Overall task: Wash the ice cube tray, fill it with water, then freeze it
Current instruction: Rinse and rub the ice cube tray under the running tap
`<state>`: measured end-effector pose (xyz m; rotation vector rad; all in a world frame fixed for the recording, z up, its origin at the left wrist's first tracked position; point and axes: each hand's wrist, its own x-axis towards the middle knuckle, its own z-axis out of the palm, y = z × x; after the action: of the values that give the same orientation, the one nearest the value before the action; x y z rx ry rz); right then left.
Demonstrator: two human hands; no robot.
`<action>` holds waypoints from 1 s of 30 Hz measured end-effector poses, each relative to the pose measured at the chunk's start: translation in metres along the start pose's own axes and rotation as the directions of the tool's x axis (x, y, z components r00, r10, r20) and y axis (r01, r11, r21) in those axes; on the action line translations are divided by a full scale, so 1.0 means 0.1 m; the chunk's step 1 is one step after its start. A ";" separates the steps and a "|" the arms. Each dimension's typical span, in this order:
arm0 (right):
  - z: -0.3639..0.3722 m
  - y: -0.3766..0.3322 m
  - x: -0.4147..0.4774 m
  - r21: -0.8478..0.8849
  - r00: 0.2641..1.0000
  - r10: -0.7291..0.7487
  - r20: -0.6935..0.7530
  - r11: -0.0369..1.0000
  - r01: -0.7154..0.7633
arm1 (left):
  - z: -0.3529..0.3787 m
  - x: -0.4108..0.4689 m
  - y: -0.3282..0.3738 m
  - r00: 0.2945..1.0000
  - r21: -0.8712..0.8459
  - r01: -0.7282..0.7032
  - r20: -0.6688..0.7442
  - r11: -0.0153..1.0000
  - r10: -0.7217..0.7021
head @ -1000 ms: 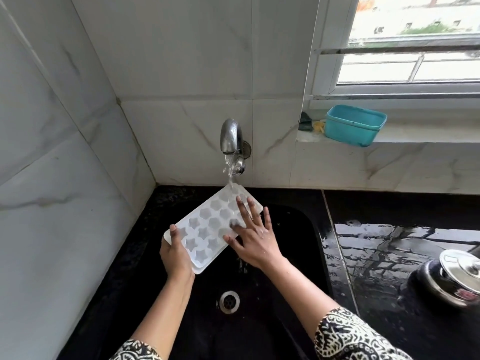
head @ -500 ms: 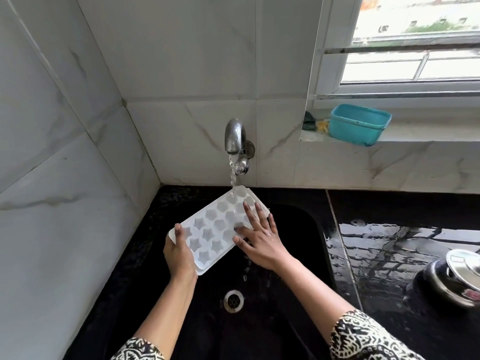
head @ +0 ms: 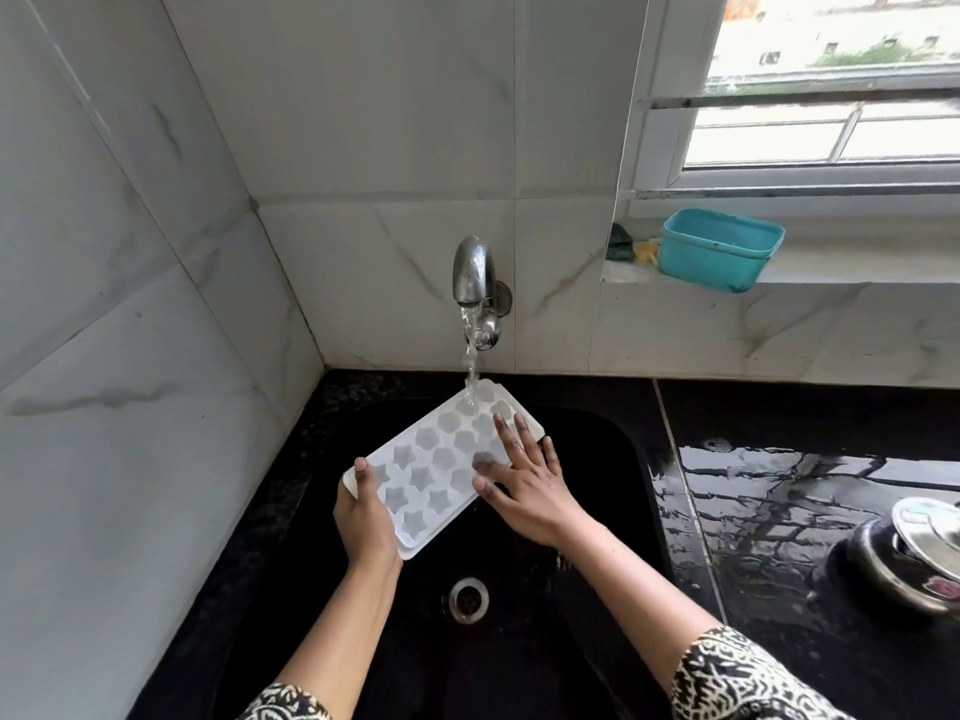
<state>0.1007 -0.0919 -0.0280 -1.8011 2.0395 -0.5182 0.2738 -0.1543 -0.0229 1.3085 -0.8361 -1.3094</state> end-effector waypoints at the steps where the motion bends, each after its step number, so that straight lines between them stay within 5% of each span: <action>1: -0.04 0.03 -0.02 -0.023 1.000 -0.001 0.008 1.000 0.002 | -0.01 -0.01 0.00 1.000 0.002 -0.003 0.005 1.000 0.003; 7: -0.06 0.05 -0.11 -0.353 0.958 -0.115 -0.264 0.935 0.015 | 0.10 -0.08 0.01 0.999 -0.013 0.027 0.041 1.000 -0.027; 11: -0.04 0.03 -0.18 -0.268 0.913 -0.026 -0.407 0.959 -0.093 | 0.16 -0.05 0.05 0.997 -0.017 0.038 0.066 0.999 -0.036; 19: -0.19 -0.09 0.06 -0.148 0.992 -0.027 -0.123 0.989 0.008 | 0.33 -0.12 -0.12 0.984 0.041 0.079 0.157 0.996 -0.084; 30: -0.11 -0.12 0.23 -0.271 0.977 -0.088 -0.195 0.962 0.033 | 0.30 -0.08 -0.18 0.986 0.051 0.085 0.139 0.995 -0.091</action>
<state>0.1024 -0.1158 -0.0133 -2.0456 2.2922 -0.4840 0.2402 -0.1492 -0.0333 1.3120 -0.9180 -1.4742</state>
